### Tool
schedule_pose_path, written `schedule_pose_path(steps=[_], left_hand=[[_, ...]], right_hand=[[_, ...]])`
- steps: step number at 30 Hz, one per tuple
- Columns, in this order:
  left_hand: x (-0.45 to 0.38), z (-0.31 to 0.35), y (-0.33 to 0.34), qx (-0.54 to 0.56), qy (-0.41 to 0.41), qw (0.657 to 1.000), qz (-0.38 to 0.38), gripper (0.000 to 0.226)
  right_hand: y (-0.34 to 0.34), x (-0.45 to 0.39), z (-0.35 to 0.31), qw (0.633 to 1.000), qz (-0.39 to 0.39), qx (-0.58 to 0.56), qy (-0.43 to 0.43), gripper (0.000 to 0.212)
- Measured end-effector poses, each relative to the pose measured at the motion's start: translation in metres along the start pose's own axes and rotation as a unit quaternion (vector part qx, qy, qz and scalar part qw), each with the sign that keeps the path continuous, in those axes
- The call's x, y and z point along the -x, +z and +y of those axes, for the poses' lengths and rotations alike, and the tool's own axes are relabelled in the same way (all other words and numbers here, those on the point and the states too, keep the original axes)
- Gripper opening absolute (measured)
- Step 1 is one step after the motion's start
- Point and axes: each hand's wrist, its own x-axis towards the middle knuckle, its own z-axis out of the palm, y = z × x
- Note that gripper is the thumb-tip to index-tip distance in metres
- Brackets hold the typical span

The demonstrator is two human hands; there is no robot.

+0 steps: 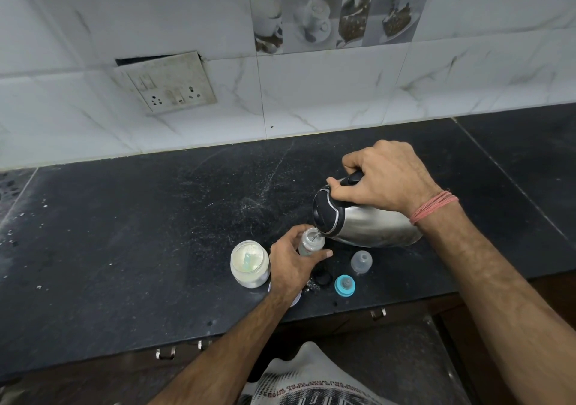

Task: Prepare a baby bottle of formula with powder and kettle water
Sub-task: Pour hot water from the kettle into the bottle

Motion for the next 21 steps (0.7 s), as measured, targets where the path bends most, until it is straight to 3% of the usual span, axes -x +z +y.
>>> schedule_pose_path(steps=[21], left_hand=[[0.0037, 0.0051, -0.0005, -0.015, -0.006, 1.0, -0.003, 0.067]], right_hand=[[0.0012, -0.0016, 0.0013, 1.0, -0.004, 0.003, -0.004, 0.064]])
